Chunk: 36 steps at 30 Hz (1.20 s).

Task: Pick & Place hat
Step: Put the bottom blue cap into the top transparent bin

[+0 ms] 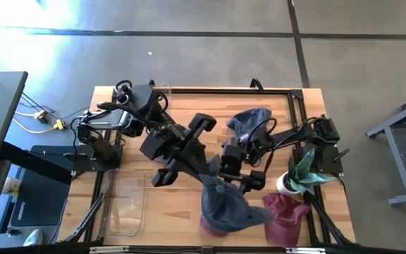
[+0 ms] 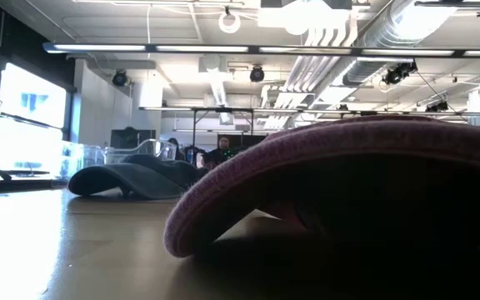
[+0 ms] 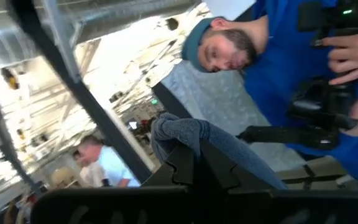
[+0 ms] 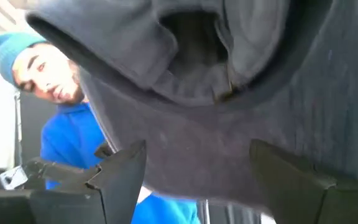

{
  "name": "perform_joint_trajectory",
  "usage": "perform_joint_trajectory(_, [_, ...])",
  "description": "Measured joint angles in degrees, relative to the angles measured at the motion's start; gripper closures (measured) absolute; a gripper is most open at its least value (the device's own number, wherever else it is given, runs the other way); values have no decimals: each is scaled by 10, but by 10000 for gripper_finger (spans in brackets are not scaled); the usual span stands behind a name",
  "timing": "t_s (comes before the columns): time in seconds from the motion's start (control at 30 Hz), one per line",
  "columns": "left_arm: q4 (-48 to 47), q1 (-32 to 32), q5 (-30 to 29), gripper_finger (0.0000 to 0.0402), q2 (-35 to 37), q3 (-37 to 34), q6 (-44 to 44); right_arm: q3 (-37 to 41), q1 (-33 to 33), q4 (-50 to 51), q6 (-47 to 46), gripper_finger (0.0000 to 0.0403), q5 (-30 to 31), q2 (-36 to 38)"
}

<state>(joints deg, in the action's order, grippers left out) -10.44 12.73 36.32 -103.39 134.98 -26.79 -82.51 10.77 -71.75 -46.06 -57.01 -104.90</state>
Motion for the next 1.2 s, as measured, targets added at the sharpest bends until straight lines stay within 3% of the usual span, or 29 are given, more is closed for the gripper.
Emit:
perform_joint_trajectory(0.13, [-4, 0, -19, 401, 0, 0, 14, -19, 5, -4, 3, 128, -31, -13])
perform_joint_trajectory(0.27, [-19, 0, -71, 401, 0, 0, 15, -7, 8, -4, -9, 173, -78, -10])
perform_joint_trajectory(0.43, [-105, 16, -159, 401, 18, -1, 9, 95, -31, -2, -78, 235, -76, 26])
perform_joint_trajectory(0.67, [-218, 19, -263, 401, 20, -1, 6, 328, -101, 39, -85, 260, 32, 134])
perform_joint_trajectory(0.87, [-314, 20, -375, 401, 20, -1, 128, 509, -135, 205, -30, 259, 164, 297])
perform_joint_trajectory(1.0, [-311, 19, -427, 401, 21, 0, 154, 589, -102, 282, 20, 258, 298, 396])
perform_joint_trajectory(1.2, [-316, 16, -533, 401, 21, 0, 212, 607, -19, 275, 109, 218, 404, 465])
